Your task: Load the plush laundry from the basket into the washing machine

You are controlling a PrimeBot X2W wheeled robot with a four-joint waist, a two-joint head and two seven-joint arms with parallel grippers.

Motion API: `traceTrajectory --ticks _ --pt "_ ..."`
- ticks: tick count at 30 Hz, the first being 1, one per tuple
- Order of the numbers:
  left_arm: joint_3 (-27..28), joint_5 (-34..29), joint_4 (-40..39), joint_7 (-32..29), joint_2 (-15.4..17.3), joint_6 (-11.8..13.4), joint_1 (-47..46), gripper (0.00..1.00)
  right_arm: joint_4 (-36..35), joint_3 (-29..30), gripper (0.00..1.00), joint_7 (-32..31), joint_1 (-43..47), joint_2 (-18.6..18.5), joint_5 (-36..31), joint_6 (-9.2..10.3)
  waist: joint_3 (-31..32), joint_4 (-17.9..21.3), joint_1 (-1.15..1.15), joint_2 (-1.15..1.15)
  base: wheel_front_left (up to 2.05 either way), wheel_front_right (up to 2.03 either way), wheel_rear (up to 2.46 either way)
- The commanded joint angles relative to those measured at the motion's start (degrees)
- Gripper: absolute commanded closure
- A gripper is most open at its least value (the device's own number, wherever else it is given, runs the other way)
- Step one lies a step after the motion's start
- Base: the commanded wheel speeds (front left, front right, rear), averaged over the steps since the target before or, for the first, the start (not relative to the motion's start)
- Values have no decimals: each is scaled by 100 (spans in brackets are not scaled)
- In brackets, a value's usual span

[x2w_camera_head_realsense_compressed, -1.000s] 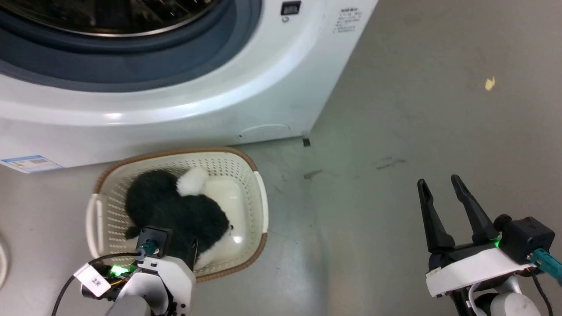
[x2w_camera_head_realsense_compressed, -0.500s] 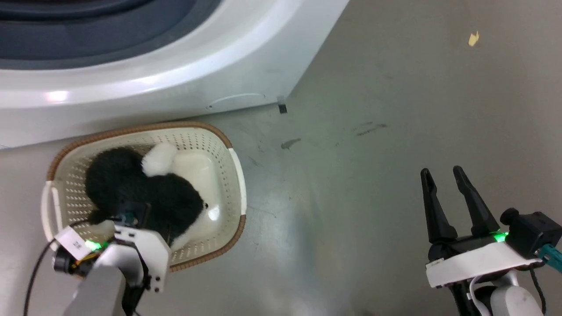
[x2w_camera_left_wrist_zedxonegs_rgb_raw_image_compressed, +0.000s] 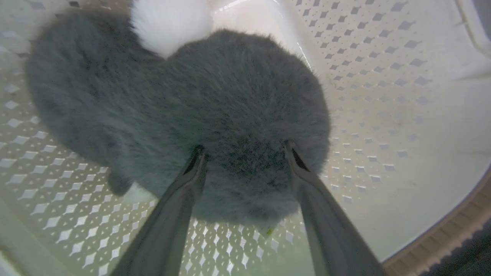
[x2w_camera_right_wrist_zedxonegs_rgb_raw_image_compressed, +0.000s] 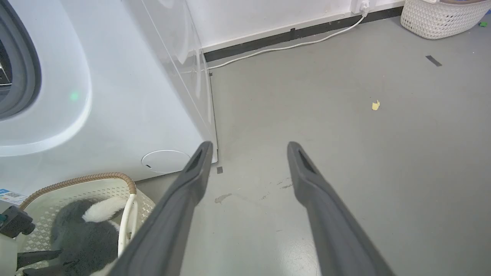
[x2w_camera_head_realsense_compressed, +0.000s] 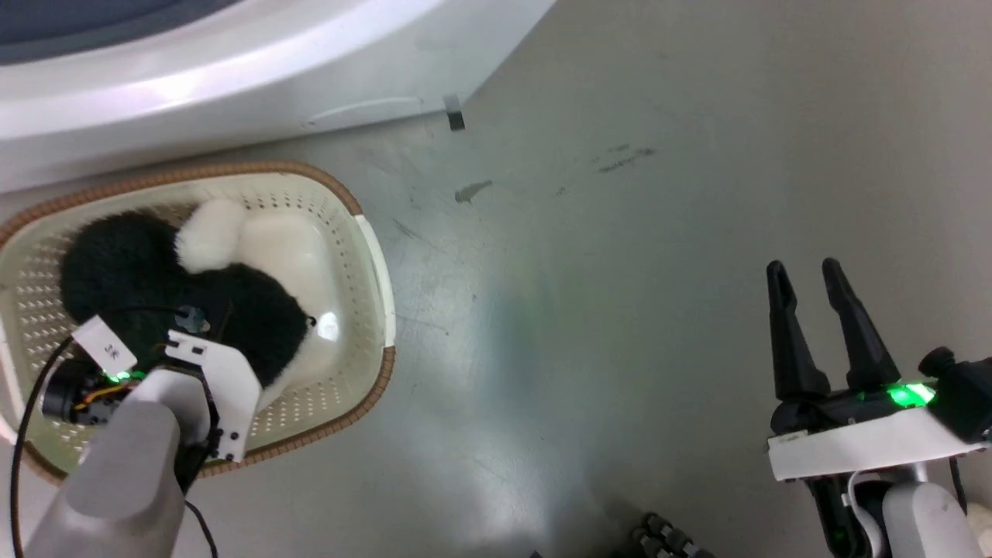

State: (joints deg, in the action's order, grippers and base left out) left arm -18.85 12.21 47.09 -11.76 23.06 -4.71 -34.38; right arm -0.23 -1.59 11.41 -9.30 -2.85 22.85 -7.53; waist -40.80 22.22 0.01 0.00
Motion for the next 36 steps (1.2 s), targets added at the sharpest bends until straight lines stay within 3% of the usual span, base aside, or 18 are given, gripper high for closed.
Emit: traceTrajectory --ticks 1,7,8,9,10,17,21,25,36 --pt "-100 -9 154 -49 116 14 -210 0 -35 17 0 75 -130 -2 98 3 -157 68 -1 0 0 0 0" --pt "-408 -83 539 -3 365 183 -645 0 -6 68 0 171 -184 -2 479 4 -572 212 -1 0 0 0 0" --pt "-436 -68 609 -28 382 186 -686 20 4 61 0 183 -194 -2 496 4 -616 234 -1 0 0 0 0" --pt "-451 -30 680 -43 390 167 -716 76 19 51 0 194 -208 -2 519 4 -653 261 -1 0 0 0 0" --pt "-464 17 752 -60 391 145 -736 100 38 43 0 206 -225 -2 541 4 -680 290 -1 0 0 0 0" --pt "-478 316 1136 183 461 211 -824 100 155 2 0 290 -452 -2 670 4 -709 530 -1 0 0 0 0" --pt "-523 407 1303 403 370 313 -832 100 193 96 0 326 -501 -2 606 4 -543 431 -1 0 0 0 0" --pt "-565 548 1484 894 70 357 -793 100 230 296 0 359 -466 -3 423 4 -134 175 -1 0 0 0 0" --pt "-525 941 1764 2272 -949 77 -335 100 286 567 0 359 140 -3 -324 4 1660 -524 -1 0 0 0 0"
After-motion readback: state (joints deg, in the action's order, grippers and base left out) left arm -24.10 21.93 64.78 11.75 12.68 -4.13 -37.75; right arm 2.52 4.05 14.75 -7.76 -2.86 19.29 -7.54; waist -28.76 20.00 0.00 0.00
